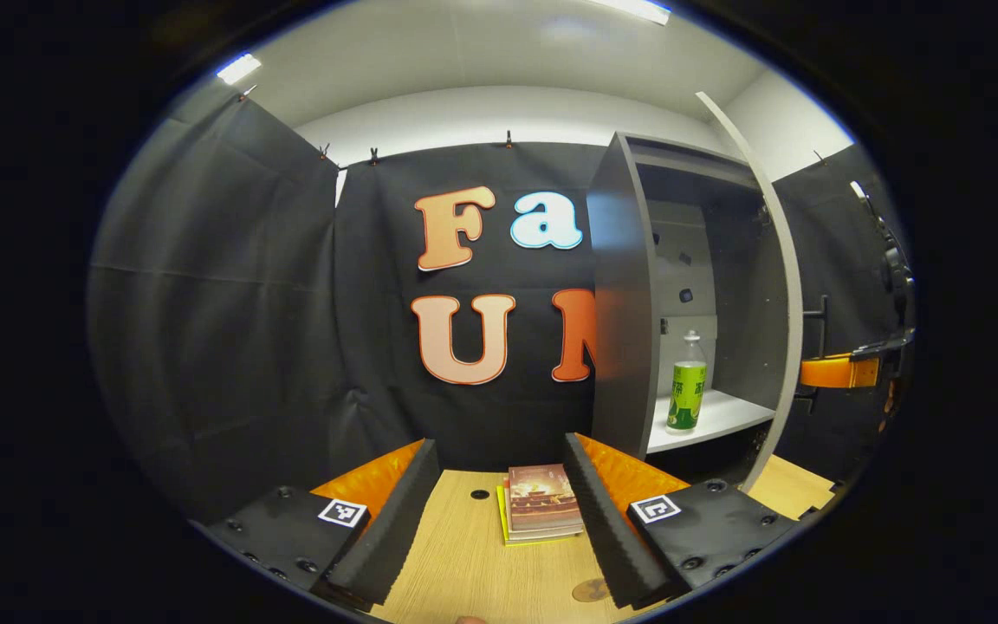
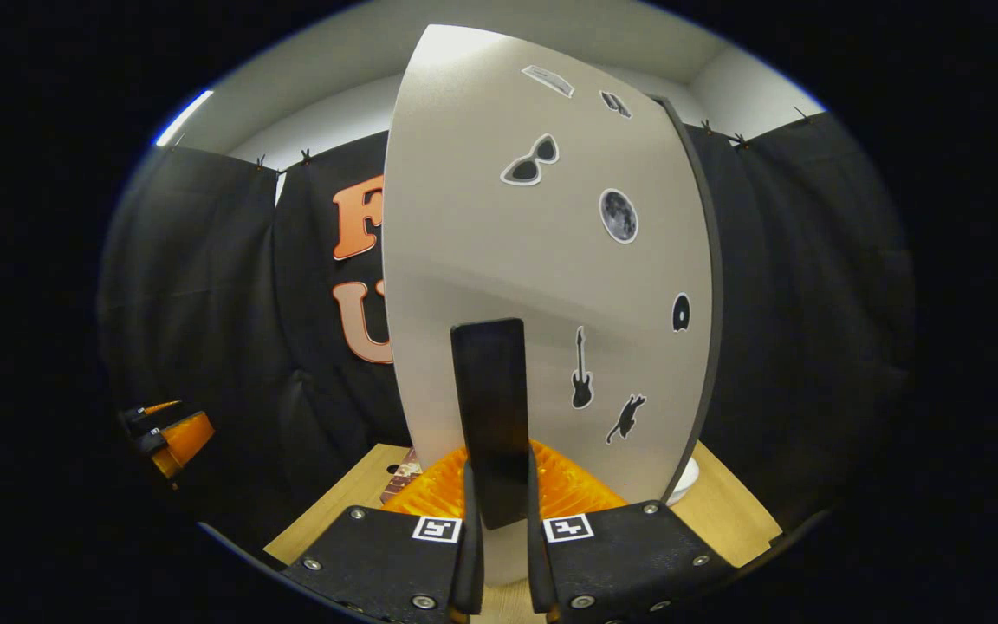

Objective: Open the cabinet door with the right hand, grasp the bottle in the cabinet with the left hand and place it on the coaster, then close the cabinet door with the right hand.

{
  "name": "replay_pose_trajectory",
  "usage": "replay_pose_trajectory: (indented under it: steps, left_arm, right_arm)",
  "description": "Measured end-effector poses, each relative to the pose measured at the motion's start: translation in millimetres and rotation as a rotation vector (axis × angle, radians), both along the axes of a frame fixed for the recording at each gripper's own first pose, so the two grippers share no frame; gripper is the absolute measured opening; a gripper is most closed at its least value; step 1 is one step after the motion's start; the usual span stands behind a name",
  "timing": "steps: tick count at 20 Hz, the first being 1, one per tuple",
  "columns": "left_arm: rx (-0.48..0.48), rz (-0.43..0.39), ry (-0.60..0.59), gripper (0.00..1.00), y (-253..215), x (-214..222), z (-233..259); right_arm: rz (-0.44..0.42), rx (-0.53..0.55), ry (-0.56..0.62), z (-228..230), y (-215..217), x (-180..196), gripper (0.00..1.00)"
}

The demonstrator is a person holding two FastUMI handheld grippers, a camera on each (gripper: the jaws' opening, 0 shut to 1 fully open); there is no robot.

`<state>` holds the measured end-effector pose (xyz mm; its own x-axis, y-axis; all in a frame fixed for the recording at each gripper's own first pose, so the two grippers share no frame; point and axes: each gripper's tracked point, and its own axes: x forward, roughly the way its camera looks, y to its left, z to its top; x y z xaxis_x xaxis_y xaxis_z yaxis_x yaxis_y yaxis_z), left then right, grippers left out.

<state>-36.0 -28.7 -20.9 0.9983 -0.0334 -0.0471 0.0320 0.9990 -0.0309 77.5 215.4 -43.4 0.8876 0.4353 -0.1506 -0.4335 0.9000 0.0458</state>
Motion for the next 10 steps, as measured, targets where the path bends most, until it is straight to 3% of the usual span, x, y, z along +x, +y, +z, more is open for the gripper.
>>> replay_pose_trajectory:
  steps: [10]
  left_arm:
    - [0.000, -0.041, -0.016, 0.94, -13, -2, 8]
  right_arm:
    - [-0.144, 0.011, -0.020, 5, -37, -6, 0.19]
